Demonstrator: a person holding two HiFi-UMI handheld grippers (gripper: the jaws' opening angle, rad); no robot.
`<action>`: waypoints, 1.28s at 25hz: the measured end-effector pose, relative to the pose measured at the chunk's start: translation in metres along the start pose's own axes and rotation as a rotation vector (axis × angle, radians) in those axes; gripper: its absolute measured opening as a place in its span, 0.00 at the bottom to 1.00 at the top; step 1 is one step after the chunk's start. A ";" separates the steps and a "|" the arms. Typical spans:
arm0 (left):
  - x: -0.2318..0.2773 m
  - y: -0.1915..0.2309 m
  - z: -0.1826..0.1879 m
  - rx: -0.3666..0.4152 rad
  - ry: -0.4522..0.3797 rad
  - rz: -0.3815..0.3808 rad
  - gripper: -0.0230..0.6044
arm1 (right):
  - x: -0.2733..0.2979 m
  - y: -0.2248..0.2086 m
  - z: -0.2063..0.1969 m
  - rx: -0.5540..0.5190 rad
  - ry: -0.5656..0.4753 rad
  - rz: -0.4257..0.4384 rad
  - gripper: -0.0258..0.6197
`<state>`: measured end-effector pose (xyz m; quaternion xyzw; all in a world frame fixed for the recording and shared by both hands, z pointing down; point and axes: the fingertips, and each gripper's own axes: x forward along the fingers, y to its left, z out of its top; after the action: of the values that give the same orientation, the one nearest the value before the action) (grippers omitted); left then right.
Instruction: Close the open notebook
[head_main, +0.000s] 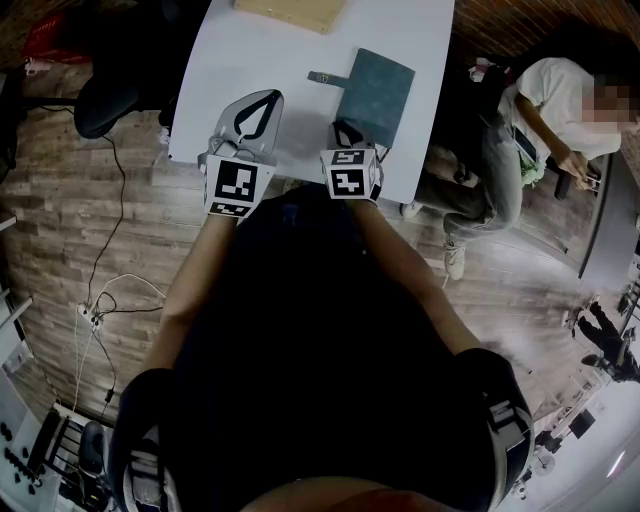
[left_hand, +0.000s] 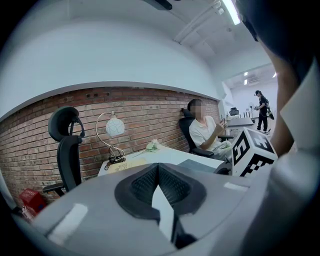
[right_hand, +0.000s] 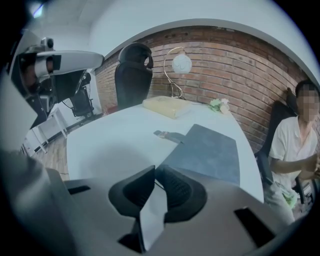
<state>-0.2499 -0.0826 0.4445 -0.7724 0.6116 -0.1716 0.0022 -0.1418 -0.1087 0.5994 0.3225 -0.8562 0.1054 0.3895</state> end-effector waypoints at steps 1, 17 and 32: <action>0.000 0.001 0.000 -0.001 0.000 0.000 0.05 | 0.001 0.000 0.000 -0.004 0.005 -0.001 0.10; 0.005 -0.005 0.005 0.006 -0.027 -0.032 0.05 | -0.022 -0.006 0.026 0.014 -0.073 -0.041 0.12; 0.023 -0.021 0.160 0.019 -0.302 -0.094 0.05 | -0.223 -0.136 0.143 0.154 -0.623 -0.409 0.06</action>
<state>-0.1827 -0.1326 0.3040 -0.8172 0.5656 -0.0589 0.0934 -0.0325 -0.1701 0.3295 0.5318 -0.8410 -0.0135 0.0982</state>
